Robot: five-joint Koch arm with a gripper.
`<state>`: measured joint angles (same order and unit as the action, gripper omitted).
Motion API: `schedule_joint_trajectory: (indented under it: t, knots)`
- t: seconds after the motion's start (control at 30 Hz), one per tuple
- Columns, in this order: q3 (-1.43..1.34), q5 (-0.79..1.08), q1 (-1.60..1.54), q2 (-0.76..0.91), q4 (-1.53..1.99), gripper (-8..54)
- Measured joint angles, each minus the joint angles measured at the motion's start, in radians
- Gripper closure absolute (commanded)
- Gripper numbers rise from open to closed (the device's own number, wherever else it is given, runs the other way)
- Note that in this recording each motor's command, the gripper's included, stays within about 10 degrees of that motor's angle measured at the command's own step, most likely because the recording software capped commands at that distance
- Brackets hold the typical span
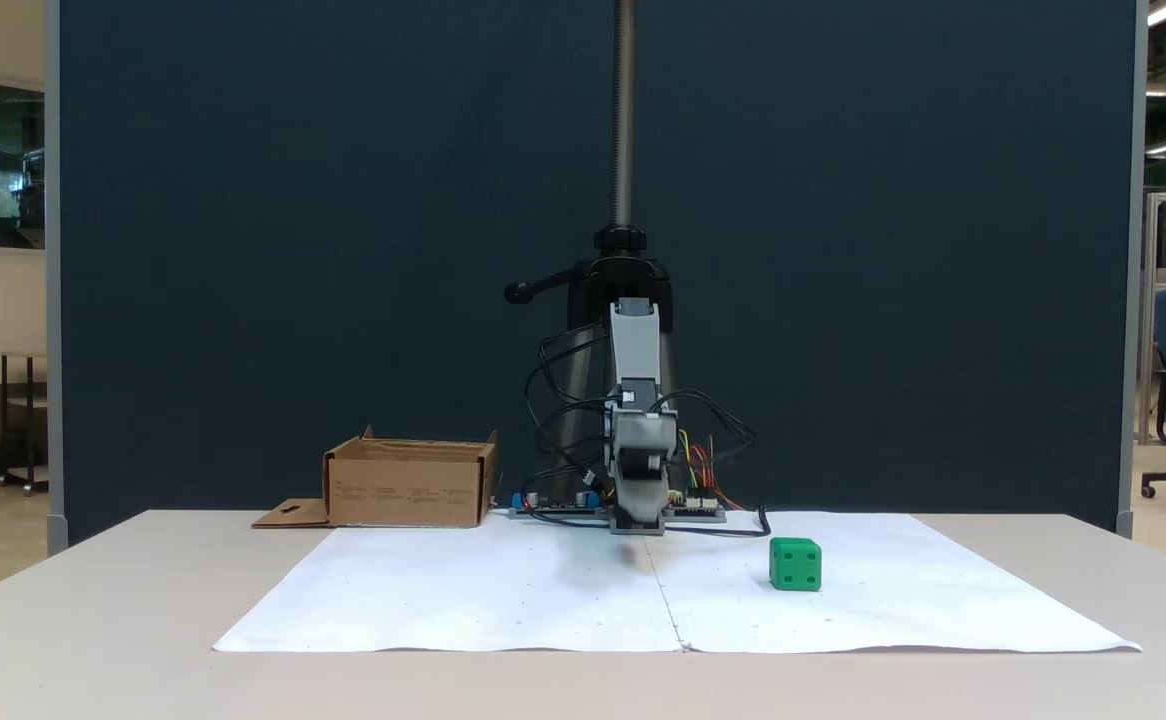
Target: Grasp a green dice and put it in the bin.
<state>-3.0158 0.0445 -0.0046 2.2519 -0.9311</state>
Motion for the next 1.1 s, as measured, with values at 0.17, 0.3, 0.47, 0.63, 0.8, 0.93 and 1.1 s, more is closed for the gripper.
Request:
schedule_joint_trajectory:
  t: [0.17,0.3,0.47,0.63,0.8,0.93,1.1]
  knots:
    - [0.15,0.0,-0.018,0.0,0.319,6.9]
    - [0.305,-0.002,-0.041,0.0,0.578,6.0]
    - [0.486,-0.104,-0.161,0.0,0.888,6.0]
    - [0.712,-0.305,-0.298,-0.011,1.198,5.3]
    - [0.962,-0.472,-0.428,-0.153,1.451,2.8]
    - [1.028,-0.541,-0.471,-0.267,1.655,2.8]
    - [1.195,-0.638,-0.495,-0.449,1.879,2.8]
